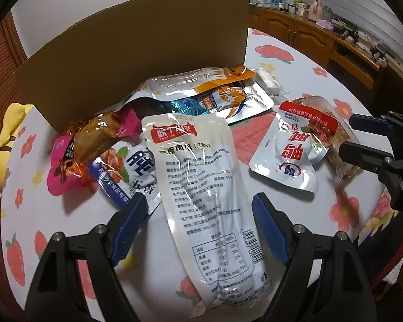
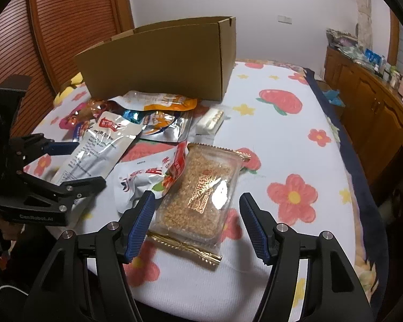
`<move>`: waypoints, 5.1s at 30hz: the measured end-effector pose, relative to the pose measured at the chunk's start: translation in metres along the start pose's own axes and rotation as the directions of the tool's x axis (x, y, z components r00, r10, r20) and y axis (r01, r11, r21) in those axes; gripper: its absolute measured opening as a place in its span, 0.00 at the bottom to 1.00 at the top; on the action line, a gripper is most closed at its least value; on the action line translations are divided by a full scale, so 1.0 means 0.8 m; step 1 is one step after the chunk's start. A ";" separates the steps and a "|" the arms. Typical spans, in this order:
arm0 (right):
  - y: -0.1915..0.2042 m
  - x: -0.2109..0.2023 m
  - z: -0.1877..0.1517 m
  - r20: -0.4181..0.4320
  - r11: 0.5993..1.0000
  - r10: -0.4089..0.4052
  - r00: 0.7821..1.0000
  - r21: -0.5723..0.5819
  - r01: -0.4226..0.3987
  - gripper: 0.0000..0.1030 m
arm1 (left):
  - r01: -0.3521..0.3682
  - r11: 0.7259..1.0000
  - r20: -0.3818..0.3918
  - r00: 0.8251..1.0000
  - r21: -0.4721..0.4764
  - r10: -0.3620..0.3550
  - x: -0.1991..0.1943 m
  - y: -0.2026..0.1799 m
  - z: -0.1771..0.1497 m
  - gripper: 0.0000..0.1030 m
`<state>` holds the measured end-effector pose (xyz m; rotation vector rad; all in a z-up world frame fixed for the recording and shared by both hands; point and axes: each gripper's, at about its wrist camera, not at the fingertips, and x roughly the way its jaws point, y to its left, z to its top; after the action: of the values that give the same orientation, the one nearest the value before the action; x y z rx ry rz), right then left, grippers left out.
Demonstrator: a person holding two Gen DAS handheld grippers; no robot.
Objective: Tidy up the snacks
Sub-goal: 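Close the right gripper on the golden snack bag while the left gripper grasps the white red-label packet, then lift both held packets and carry them over the cardboard box, then open the right gripper to drop the golden bag while the left gripper releases the white packet into the box, then move both grippers back to the pile and lower the right gripper onto a white-and-red pouch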
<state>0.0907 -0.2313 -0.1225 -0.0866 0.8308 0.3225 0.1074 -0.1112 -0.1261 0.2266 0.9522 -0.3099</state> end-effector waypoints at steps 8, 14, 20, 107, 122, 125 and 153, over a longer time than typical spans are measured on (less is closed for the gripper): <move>0.000 0.005 -0.005 -0.037 1.000 -0.003 0.999 -0.019 0.002 0.65 | 0.024 1.000 -0.001 1.000 -0.017 -0.024 0.002 0.002 0.002 0.75; 0.006 0.018 -0.001 -0.071 1.000 -0.002 0.998 -0.027 0.000 0.65 | 0.031 0.999 0.003 1.000 -0.019 -0.031 0.006 0.002 0.007 0.77; 0.003 0.028 0.004 -0.073 1.000 -0.024 0.997 -0.019 0.023 0.65 | 0.059 0.998 0.018 0.998 -0.010 -0.059 0.001 0.002 0.008 0.55; 0.025 0.093 0.289 0.106 0.987 0.103 0.989 -0.137 -0.088 0.54 | 0.031 0.998 0.241 0.970 -0.049 -0.018 -0.024 0.206 0.258 0.23; 0.020 0.080 0.277 0.099 0.985 0.098 0.990 -0.150 -0.083 0.54 | 0.006 0.998 0.193 0.981 -0.060 0.006 0.010 0.212 0.268 0.22; 0.022 0.075 0.273 0.100 0.986 0.096 0.990 -0.148 -0.081 0.54 | 0.012 0.998 0.200 0.980 -0.055 -0.001 0.002 0.210 0.259 0.22; 0.058 0.007 0.077 0.067 0.999 0.034 0.997 -0.033 -0.032 0.65 | 0.071 0.997 0.233 0.971 -0.037 -0.061 -0.074 0.139 0.040 0.37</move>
<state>0.1233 -0.1737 -0.0831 -0.0915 0.7609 0.3685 0.1391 -0.0085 -0.0534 0.1147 0.7353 -0.3673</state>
